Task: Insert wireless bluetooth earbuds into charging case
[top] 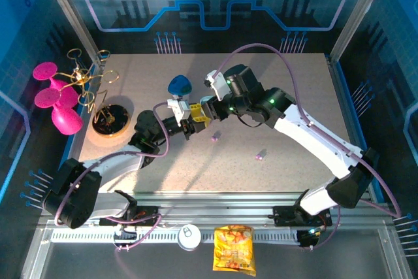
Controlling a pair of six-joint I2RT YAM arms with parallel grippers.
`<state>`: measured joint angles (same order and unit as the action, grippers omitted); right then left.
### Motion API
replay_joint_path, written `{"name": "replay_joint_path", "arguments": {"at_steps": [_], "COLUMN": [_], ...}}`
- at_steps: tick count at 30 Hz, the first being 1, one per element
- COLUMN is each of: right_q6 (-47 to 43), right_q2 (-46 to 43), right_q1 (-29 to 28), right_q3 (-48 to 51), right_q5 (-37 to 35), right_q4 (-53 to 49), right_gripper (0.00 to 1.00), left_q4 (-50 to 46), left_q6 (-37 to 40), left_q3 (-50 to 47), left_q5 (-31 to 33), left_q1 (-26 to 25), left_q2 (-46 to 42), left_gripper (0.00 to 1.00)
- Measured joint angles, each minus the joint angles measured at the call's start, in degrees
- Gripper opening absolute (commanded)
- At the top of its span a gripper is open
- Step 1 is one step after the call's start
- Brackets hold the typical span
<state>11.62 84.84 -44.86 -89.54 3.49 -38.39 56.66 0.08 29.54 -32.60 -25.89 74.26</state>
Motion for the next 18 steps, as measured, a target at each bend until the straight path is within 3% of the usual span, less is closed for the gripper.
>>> {"name": "replay_joint_path", "arguments": {"at_steps": [18], "right_q6": [-1.4], "right_q2": [1.0], "right_q1": [-0.1], "right_q3": [0.0], "right_q5": [0.2], "right_q4": [-2.4], "right_gripper": [0.32], "left_q4": [-0.5], "left_q6": [0.1], "left_q3": [0.0], "left_q5": [0.0], "left_q1": [-0.2], "left_q2": [0.0], "left_gripper": [0.22]}}
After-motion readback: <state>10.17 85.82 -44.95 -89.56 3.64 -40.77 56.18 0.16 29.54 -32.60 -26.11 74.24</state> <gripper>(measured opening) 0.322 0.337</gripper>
